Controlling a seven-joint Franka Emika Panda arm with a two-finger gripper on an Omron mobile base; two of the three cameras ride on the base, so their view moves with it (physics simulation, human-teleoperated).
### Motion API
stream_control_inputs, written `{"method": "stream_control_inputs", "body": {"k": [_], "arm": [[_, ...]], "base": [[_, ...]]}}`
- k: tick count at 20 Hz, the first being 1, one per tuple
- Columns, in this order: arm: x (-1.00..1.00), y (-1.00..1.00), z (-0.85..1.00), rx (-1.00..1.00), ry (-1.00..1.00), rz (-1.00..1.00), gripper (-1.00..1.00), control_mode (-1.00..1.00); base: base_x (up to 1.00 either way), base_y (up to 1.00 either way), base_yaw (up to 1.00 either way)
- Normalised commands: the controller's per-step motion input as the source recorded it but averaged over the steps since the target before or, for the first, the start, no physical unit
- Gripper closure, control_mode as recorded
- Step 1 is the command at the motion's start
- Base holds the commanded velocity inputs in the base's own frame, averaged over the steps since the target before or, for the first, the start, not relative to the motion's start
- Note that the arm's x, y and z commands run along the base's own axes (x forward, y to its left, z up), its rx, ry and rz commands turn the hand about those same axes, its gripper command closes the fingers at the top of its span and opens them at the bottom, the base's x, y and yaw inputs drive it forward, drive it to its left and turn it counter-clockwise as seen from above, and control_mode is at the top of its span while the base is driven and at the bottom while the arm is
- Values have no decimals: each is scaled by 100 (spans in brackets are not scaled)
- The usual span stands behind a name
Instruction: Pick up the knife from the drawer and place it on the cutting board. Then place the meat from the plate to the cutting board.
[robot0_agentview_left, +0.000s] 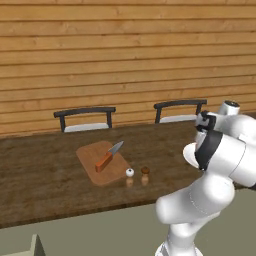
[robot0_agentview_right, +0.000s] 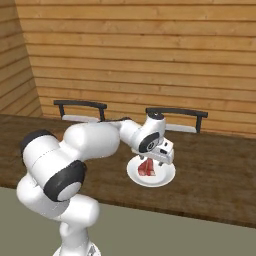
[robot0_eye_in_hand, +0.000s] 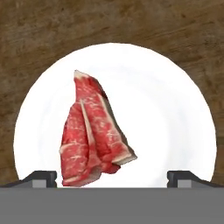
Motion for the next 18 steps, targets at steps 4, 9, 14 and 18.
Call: {"method": "stream_control_inputs", "body": {"k": [4,9,14,18], "arm": [[12,-7,-24,0,3,10,-100,-100],[23,28,-13,0,5,13,-100,-100],[21,34,-10,-1,7,14,-100,-100],[1,-16,-27,0,1,10,-100,-100]], "base": [[0,0,0],[0,0,0],[0,0,0],[0,0,0]]}}
